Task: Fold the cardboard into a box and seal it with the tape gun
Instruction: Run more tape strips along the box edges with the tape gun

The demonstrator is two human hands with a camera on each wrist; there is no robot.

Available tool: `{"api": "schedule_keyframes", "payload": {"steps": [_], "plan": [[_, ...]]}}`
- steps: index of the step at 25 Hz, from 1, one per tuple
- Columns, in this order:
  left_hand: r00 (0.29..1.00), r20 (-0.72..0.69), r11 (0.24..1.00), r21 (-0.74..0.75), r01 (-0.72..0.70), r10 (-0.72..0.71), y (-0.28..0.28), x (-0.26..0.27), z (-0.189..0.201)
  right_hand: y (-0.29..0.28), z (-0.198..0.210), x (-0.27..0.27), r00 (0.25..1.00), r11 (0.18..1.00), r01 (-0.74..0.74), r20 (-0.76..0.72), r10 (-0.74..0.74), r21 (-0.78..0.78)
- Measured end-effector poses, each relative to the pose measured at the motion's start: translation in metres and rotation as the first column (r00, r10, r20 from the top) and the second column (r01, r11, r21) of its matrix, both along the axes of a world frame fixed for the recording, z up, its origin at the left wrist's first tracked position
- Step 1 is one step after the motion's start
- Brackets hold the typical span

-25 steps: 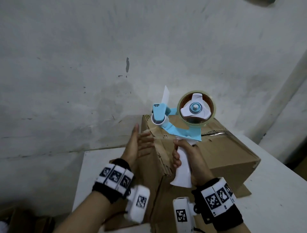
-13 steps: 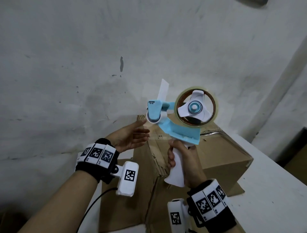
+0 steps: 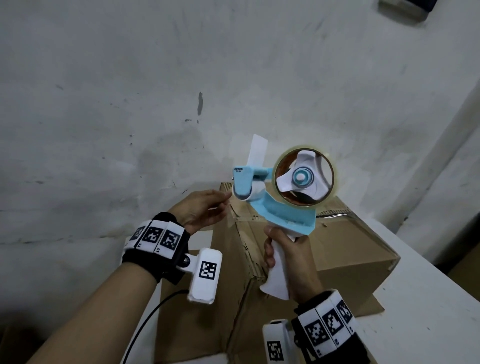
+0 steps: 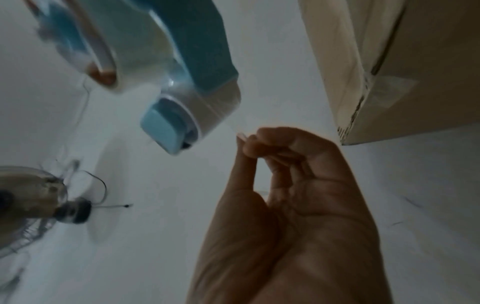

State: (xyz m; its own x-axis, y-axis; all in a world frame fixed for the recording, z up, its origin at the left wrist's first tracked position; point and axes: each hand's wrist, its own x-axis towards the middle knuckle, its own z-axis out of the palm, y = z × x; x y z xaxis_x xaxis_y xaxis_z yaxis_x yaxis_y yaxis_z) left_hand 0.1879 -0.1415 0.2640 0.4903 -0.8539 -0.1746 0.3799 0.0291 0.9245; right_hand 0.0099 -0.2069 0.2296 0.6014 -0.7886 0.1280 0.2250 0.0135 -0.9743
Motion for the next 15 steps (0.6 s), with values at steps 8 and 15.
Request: {"api": "schedule_keyframes", "payload": {"steps": [8,15], "plan": [[0.647,0.735,0.926,0.069,-0.370,0.203,-0.020,0.006,-0.014,0.020,-0.001,0.016,0.995,1.000,0.011,-0.094,-0.012,-0.015],[0.694,0.616,0.848,0.078,-0.524,0.373,0.043,0.139,0.004,0.026,0.011,-0.042,0.998,0.986,0.046,0.027,-0.051,0.161]]}}
